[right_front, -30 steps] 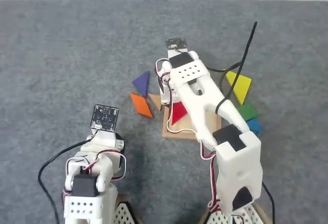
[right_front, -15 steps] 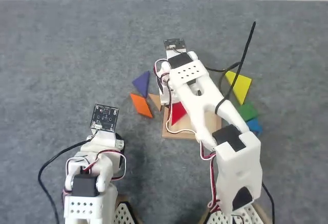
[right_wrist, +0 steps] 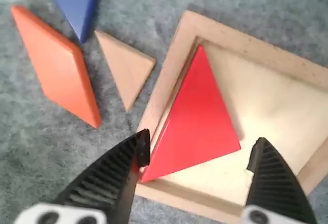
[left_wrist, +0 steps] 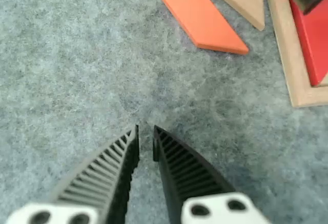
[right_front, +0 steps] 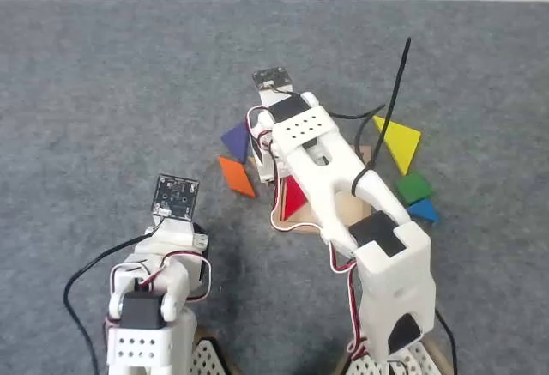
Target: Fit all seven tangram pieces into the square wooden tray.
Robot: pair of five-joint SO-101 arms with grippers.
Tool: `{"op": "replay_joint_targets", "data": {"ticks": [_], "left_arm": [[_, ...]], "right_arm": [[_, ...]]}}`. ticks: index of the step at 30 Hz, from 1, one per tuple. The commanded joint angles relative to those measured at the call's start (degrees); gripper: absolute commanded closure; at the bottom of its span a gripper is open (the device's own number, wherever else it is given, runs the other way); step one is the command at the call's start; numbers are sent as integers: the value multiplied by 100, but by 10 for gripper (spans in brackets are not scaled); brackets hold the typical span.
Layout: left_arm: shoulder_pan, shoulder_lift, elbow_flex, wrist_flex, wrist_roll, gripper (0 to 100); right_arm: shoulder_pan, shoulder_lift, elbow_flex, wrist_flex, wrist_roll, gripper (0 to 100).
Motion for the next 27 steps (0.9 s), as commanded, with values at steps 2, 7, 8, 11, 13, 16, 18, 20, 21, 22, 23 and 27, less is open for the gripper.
{"op": "replay_joint_targets", "data": {"ticks": [2, 7, 8, 11, 13, 16, 18, 20, 21, 22, 23, 27], "left_arm": [[-26, -97, -31, 26, -44, 953], [-26, -97, -31, 26, -44, 953], [-26, -97, -31, 26, -44, 953], [-26, -97, -31, 26, -44, 953], [-26, -97, -31, 26, -44, 953], [-26, -97, -31, 26, -44, 953], [-26, -97, -31, 26, -44, 953], [-26, -97, -31, 26, -44, 953], [-26, -97, -31, 26, -44, 953], [-26, -97, -31, 26, -44, 953], [-26, -97, -31, 26, -44, 953], [-26, -97, -31, 26, -44, 953]], "right_arm": [[171, -426, -18, -40, 185, 703], [725, -1253, 818, -655, 246, 868], [787, -1455, 1160, -910, 246, 898], [892, -2105, 2374, -2026, 369, 959], [936, -2475, 3095, -2703, 677, 963], [989, -2642, 3569, -3134, 826, 963], [1033, -2510, 3560, -3134, 835, 963], [1033, -2343, 3552, -3134, 835, 963], [1007, -2273, 3552, -3134, 835, 964], [927, -2229, 3552, -3134, 835, 964], [866, -2193, 3552, -3134, 835, 964], [505, -2070, 3560, -3134, 844, 964]]}}
